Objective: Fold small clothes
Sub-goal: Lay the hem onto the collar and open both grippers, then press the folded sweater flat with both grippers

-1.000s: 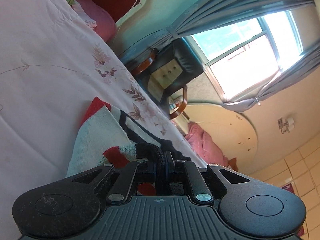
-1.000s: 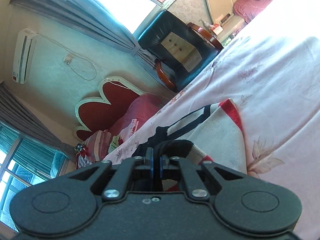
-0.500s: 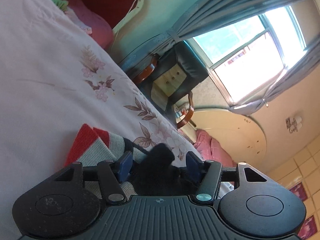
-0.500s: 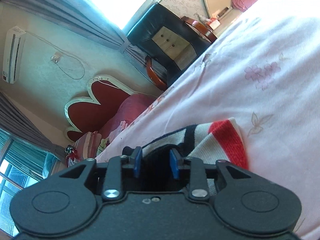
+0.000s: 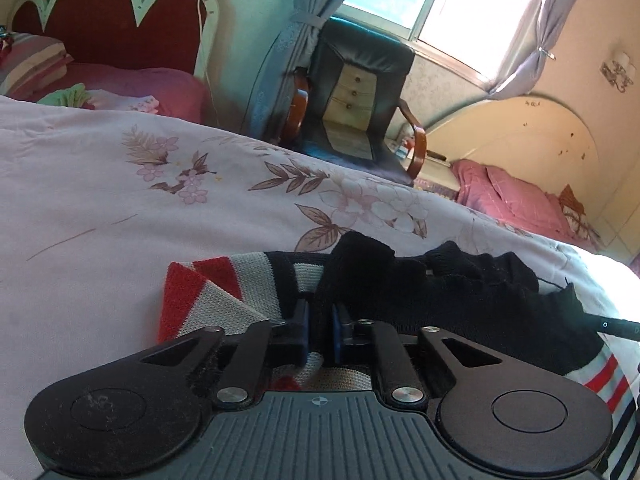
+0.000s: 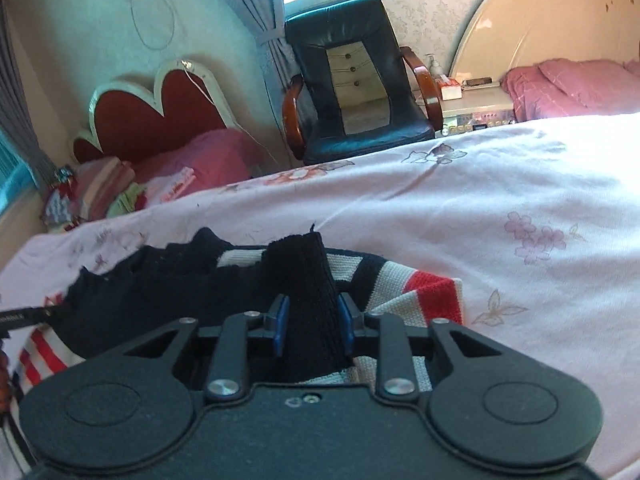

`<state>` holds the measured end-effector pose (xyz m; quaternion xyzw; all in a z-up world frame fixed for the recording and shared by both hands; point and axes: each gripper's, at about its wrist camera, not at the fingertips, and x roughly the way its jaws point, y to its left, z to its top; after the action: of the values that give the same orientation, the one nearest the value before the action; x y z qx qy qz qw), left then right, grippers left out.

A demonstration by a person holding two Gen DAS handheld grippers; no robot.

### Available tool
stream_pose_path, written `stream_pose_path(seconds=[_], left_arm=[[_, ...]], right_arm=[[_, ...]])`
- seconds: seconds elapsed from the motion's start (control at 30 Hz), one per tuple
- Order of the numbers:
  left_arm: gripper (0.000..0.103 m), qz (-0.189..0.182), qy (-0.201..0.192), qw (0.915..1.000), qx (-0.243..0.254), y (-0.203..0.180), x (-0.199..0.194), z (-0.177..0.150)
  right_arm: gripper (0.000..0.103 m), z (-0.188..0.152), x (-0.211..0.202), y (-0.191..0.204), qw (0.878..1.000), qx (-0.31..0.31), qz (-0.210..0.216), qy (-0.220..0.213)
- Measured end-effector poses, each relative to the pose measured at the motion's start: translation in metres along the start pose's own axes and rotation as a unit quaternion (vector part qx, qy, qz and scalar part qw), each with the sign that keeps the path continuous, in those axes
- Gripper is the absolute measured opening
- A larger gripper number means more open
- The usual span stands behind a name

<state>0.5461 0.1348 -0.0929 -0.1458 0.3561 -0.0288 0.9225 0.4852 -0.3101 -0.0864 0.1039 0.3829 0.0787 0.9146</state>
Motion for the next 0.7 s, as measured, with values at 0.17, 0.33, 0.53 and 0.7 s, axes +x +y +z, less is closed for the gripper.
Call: stream_pose_path(seconds=[0.17,0.33,0.53,0.7], left_arm=[[0.005,0.009,-0.075,0.9969,0.021,-0.011,-0.025,-0.010],[0.005,0.041,-0.088,0.9944,0.042,-0.016,-0.021,-0.007],[0.011,0.083,-0.044,0.9933,0.066,-0.024,-0.003,-0.005],[0.045,0.049,-0.102,0.9930,0.034,-0.024,-0.057,-0.008]], right_arm=[[0.005,-0.007,-0.011,0.019,0.998,-0.033,-0.035,-0.039],[0.004,-0.006,-0.027,0.010,0.993,-0.028,-0.056,-0.095],[0.011,-0.002,0.011,0.000,0.995,-0.020,-0.092,-0.033],[0.032,-0.003,-0.024,0.010,0.996,-0.025,-0.063,-0.063]])
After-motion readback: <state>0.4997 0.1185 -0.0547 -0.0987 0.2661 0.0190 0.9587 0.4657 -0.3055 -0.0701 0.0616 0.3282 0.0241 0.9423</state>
